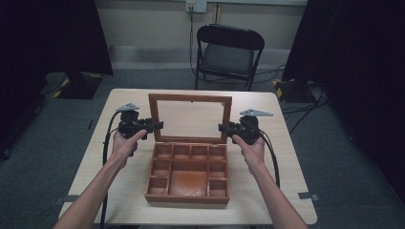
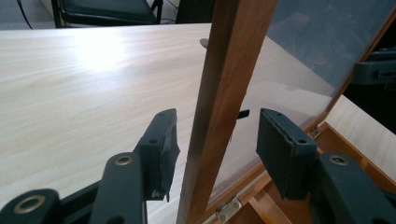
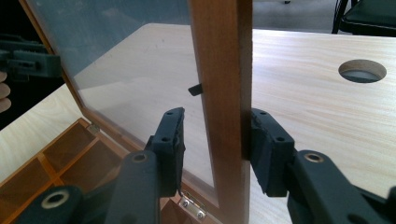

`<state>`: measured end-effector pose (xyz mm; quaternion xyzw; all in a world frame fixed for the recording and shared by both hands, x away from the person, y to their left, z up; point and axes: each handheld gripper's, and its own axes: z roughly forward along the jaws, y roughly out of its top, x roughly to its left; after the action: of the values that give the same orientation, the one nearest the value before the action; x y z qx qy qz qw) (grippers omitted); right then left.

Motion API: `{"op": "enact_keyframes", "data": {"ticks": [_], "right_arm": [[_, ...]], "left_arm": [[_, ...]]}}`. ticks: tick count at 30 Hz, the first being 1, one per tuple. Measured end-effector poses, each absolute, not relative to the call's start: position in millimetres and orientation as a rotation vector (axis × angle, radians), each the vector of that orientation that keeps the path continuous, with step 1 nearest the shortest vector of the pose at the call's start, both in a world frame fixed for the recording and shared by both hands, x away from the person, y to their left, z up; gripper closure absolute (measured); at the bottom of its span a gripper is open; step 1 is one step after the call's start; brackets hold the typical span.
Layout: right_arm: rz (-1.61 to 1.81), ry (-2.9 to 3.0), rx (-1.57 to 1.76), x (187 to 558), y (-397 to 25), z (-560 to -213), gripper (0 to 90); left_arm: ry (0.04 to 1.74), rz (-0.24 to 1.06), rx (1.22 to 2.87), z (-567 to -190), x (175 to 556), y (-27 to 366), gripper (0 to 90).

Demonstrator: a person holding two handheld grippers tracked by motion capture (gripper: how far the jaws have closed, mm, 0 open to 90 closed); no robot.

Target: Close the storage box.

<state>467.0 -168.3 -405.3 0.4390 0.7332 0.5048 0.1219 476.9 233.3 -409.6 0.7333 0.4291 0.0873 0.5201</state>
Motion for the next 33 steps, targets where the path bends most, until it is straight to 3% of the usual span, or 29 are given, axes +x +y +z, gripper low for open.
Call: {"op": "enact_keyframes", "data": {"ticks": [2, 7, 9, 12, 17, 24, 33], "right_arm": [[1.47, 2.146, 1.276, 464.5, -169.1, -405.1, 60.1], [1.488, 2.146, 1.281, 463.9, -171.2, -405.3, 55.8], [1.491, 2.125, 1.29, 464.5, -171.5, -403.0, 44.3], [1.494, 2.092, 1.312, 466.5, -174.9, -399.6, 37.7], [1.511, 2.086, 1.284, 465.8, -175.0, -394.3, 38.9], [1.532, 2.11, 1.247, 459.1, -165.0, -384.9, 49.2], [1.474, 2.153, 1.219, 450.6, -159.9, -381.8, 48.0]], "left_arm": [[1.01, 0.222, 1.762, -407.6, 475.1, 231.6, 55.1], [1.0, 0.23, 1.773, -406.3, 473.9, 232.2, 57.3], [0.999, 0.229, 1.763, -406.4, 473.4, 232.5, 57.9], [0.99, 0.232, 1.771, -405.9, 472.9, 233.3, 58.4], [0.989, 0.23, 1.767, -405.2, 471.3, 233.4, 58.5], [0.979, 0.212, 1.777, -402.4, 465.8, 235.1, 57.3], [0.966, 0.239, 1.807, -397.5, 455.7, 234.9, 55.3]]}}
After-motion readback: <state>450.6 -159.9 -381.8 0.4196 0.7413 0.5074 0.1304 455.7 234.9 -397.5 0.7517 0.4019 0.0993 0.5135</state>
